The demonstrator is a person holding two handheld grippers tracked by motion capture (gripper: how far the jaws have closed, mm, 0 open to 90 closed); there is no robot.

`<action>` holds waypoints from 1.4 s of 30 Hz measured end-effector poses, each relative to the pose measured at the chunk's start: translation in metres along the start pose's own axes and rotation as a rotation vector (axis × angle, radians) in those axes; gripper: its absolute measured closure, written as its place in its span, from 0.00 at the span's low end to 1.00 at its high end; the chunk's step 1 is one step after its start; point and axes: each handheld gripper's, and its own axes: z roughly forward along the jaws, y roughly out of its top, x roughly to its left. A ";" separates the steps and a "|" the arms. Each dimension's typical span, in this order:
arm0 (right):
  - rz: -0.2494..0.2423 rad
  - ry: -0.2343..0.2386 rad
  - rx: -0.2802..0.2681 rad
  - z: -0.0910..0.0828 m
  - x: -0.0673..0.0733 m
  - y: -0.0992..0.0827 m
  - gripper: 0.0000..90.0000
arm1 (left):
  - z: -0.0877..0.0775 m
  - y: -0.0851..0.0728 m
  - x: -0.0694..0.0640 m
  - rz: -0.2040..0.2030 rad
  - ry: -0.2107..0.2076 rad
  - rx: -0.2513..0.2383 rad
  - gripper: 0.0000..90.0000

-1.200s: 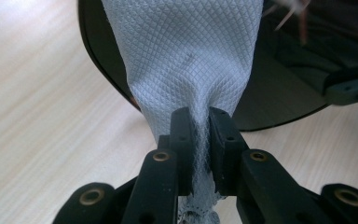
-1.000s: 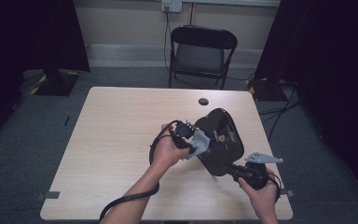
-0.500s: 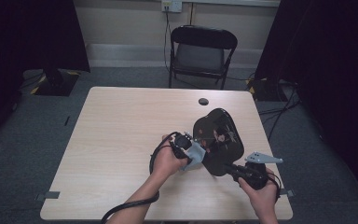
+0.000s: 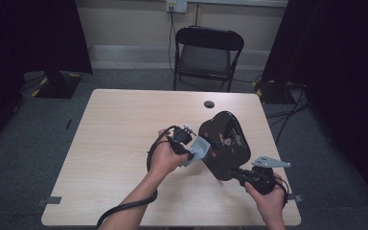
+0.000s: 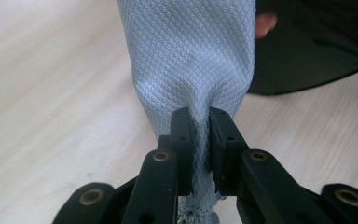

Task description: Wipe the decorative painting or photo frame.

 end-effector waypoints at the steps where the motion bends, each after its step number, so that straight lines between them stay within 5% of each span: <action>1: -0.002 0.000 -0.001 0.000 0.000 0.000 0.88 | -0.006 0.004 0.000 0.000 0.002 -0.010 0.90; 9: -0.002 -0.001 -0.002 0.000 0.000 0.000 0.88 | -0.048 0.031 -0.004 0.021 0.011 -0.090 0.90; 18: -0.003 -0.001 -0.002 0.001 0.000 0.000 0.88 | -0.076 0.062 -0.018 0.048 0.002 -0.181 0.90; 25: -0.004 -0.003 0.000 0.001 0.001 0.000 0.88 | -0.063 0.069 -0.030 0.085 -0.013 -0.167 0.90; 42: -0.007 -0.005 0.002 0.001 0.001 0.001 0.88 | -0.026 0.046 -0.022 0.061 -0.030 -0.106 0.90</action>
